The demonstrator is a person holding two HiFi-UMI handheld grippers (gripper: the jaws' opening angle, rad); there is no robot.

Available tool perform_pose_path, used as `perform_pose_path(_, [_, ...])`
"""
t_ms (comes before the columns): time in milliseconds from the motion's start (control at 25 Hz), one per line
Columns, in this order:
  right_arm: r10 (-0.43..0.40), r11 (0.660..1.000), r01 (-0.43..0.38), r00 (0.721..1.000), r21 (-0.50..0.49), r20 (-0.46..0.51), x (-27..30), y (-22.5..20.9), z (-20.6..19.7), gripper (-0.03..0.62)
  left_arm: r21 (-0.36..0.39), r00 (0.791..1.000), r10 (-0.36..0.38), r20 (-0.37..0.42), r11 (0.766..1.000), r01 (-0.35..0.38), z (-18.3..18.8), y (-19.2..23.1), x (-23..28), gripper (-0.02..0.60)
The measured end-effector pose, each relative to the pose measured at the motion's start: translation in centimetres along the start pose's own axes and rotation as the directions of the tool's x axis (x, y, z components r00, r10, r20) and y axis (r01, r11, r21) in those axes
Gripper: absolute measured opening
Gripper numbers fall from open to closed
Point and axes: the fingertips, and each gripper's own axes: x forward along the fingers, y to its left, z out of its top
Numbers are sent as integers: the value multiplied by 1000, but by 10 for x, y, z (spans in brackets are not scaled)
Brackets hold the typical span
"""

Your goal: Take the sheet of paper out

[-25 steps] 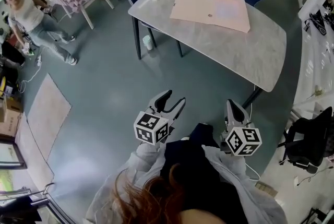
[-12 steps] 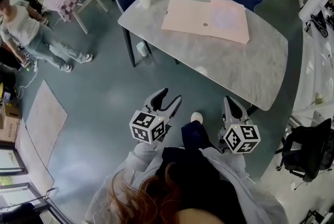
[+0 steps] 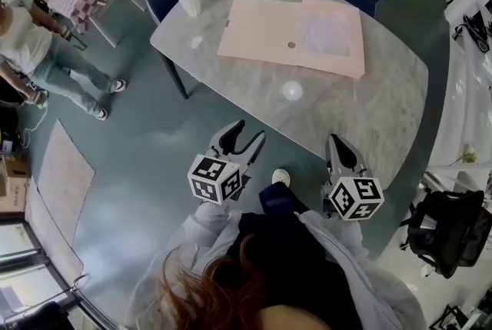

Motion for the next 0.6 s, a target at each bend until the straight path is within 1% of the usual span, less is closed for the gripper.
perform_pose_path(160, [6, 1000, -6, 1000, 6, 2, 27, -24, 13, 11, 9, 1000, 0, 0, 1000, 0, 16, 9, 39, 238])
perform_pose_path(320, [12, 1000, -11, 1000, 10, -9, 47, -41, 18, 11, 15, 1000, -9, 1, 1000, 9, 28, 14, 68, 238])
perform_pose_path(440, [16, 1000, -16, 1000, 7, -14, 59, -46, 21, 11, 18, 999, -32, -9, 999, 32, 38, 21, 88, 238])
perform_pose_path(600, [14, 1000, -14, 1000, 7, -17, 69, -46, 27, 11, 0, 998, -56, -21, 998, 56, 49, 31, 109, 238])
